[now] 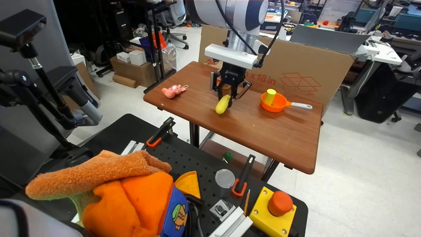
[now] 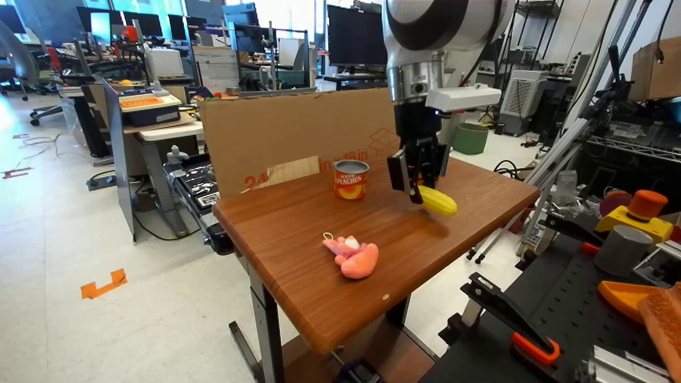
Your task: Move the cob of maize to the left
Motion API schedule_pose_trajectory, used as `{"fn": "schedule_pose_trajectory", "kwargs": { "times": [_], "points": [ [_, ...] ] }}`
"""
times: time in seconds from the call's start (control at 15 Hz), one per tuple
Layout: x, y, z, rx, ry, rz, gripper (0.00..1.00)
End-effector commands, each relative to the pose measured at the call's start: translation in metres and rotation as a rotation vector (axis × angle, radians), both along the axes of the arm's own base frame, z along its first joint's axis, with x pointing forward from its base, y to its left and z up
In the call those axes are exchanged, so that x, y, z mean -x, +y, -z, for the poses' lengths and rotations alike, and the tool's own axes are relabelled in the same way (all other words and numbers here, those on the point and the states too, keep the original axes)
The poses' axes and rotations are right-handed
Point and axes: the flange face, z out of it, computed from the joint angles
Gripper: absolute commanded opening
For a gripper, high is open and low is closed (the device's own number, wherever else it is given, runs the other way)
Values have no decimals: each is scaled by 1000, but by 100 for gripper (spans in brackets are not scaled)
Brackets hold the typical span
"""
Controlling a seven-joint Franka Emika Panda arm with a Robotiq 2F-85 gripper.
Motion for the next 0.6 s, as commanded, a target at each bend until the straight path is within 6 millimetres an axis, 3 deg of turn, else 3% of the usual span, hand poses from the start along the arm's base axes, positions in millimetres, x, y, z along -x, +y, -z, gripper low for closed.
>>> {"fn": "schedule_pose_trajectory", "kwargs": {
  "times": [0.0, 0.07, 0.13, 0.33, 0.4, 0.53],
  "points": [
    [-6, 2, 16, 19, 0, -46, 38],
    [-5, 3, 17, 18, 4, -55, 69],
    [-3, 4, 10, 16, 18, -65, 70],
    [16, 6, -9, -23, 35, -128, 88],
    [24, 7, -21, -39, 31, -158, 95],
    [42, 8, -49, -70, -1, -203, 100]
  ]
}}
